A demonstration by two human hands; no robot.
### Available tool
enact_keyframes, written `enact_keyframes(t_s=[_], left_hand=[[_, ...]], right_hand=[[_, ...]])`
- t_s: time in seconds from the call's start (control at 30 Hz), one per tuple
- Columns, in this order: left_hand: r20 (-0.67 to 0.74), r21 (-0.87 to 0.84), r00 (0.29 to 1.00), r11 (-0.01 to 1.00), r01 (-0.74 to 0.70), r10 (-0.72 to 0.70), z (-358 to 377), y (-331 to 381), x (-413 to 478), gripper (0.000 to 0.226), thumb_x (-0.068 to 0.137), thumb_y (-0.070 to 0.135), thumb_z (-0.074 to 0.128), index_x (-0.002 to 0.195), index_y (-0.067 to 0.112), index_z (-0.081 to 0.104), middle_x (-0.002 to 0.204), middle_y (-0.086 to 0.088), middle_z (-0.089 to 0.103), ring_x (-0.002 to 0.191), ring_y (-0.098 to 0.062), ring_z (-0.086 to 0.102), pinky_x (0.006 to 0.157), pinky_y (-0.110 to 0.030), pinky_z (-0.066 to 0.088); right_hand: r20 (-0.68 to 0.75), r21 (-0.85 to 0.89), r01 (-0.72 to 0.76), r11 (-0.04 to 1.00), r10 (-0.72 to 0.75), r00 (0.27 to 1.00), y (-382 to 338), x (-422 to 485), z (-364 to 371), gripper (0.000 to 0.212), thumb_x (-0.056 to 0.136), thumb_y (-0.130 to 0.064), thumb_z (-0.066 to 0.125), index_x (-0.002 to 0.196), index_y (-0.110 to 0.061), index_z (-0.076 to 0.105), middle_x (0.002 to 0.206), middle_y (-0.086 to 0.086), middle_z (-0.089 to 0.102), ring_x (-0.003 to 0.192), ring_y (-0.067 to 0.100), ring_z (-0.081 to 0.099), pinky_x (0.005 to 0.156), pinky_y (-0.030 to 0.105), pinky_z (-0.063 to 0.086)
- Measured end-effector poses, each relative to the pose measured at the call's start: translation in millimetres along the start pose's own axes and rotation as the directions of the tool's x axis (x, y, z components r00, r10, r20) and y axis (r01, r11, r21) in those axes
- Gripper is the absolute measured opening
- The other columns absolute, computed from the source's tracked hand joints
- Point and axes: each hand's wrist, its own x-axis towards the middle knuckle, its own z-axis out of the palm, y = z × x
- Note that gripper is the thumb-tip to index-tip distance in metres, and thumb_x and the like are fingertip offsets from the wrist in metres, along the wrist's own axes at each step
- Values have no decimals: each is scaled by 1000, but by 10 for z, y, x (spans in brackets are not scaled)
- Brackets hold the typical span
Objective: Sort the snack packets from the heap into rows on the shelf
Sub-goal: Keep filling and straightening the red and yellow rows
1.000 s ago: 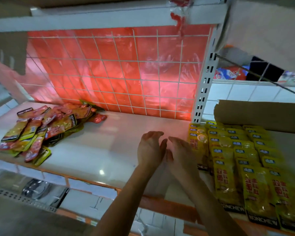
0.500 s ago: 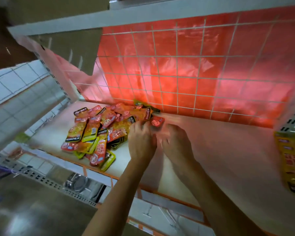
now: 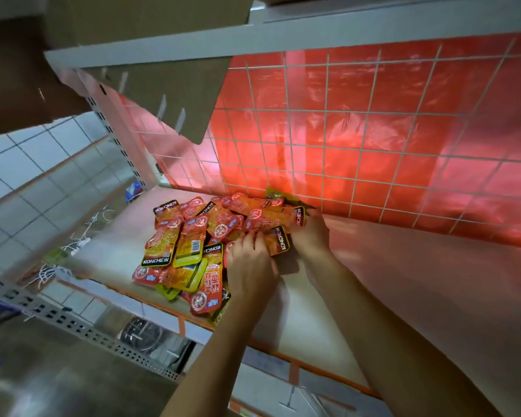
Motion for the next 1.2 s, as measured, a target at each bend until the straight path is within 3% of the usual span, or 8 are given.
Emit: enact_keyframes(t_s=[0.17, 0.3, 0.4, 0.6, 0.73, 0.93, 1.07, 1.2], left_hand=[[-200, -219, 964, 951, -218, 174, -70, 178, 6, 35, 76, 8, 56, 109, 6, 69, 104, -13, 69, 90, -36, 63, 78, -40, 50], [-319, -263, 919, 910, -321, 232, -83, 455, -40, 30, 80, 9, 52, 99, 16, 75, 107, -9, 69, 95, -35, 61, 81, -43, 51], [-373, -264, 899, 902, -341, 230, -73, 712, -114, 27, 79, 12, 63, 95, 29, 76, 107, -5, 67, 97, -33, 57, 79, -43, 47], [-321, -410, 872, 775, -480, 370, -50, 1290, -327, 34, 78, 10, 57, 101, 29, 75, 95, -9, 59, 70, -26, 61, 41, -34, 50], [-389, -546, 812, 601, -584, 435, 55, 1746, -542, 32, 77, 4, 65, 101, 21, 76, 102, -13, 59, 87, -14, 54, 54, -28, 55], [-399, -669, 780, 428, -608, 483, 77, 2549, -1020, 43, 77, 12, 38, 102, 7, 73, 112, -15, 54, 95, -14, 56, 79, -19, 49], [-333, -773, 835, 380, -508, 439, 44, 3177, -1366, 28, 89, 10, 48, 95, 7, 75, 107, -5, 54, 88, -10, 61, 76, -18, 49], [-249, -830, 906, 407, -381, 341, 26, 3863, -1675, 13, 79, 0, 71, 88, 8, 75, 101, -9, 59, 84, -17, 62, 76, -4, 42]], right_hand=[[120, 389, -122, 913, 81, 989, 160, -173, -256, 15, 71, -9, 68, 86, -9, 71, 87, 12, 73, 82, 28, 67, 72, 44, 56], [199, 619, -122, 776, -5, 980, 233, -400, -669, 29, 61, 1, 70, 89, -6, 73, 82, 9, 71, 75, 18, 66, 59, 28, 52], [134, 660, -129, 740, 53, 990, 330, -485, -1027, 32, 75, 8, 58, 99, -9, 69, 85, 7, 72, 78, 16, 69, 59, 25, 53], [-25, 812, -73, 580, 160, 987, 683, -644, -1823, 39, 81, 9, 53, 90, -26, 68, 80, 2, 72, 73, 16, 68, 60, 29, 56], [-81, 861, 27, 508, 85, 993, 956, -839, -2335, 50, 78, 20, 43, 101, -20, 61, 82, 4, 69, 74, 18, 67, 64, 33, 58], [-194, 839, 95, 536, 132, 972, 1300, -1158, -3118, 42, 80, 22, 45, 110, -6, 55, 84, 15, 62, 63, 23, 65, 54, 26, 53], [-241, 742, 172, 649, 19, 970, 1517, -1393, -3747, 57, 79, 18, 49, 97, -31, 72, 87, 4, 73, 74, 20, 70, 54, 25, 53], [-247, 718, 132, 684, 74, 966, 1772, -1589, -4389, 47, 80, 15, 55, 100, -24, 71, 101, 8, 71, 89, 23, 68, 68, 35, 53]])
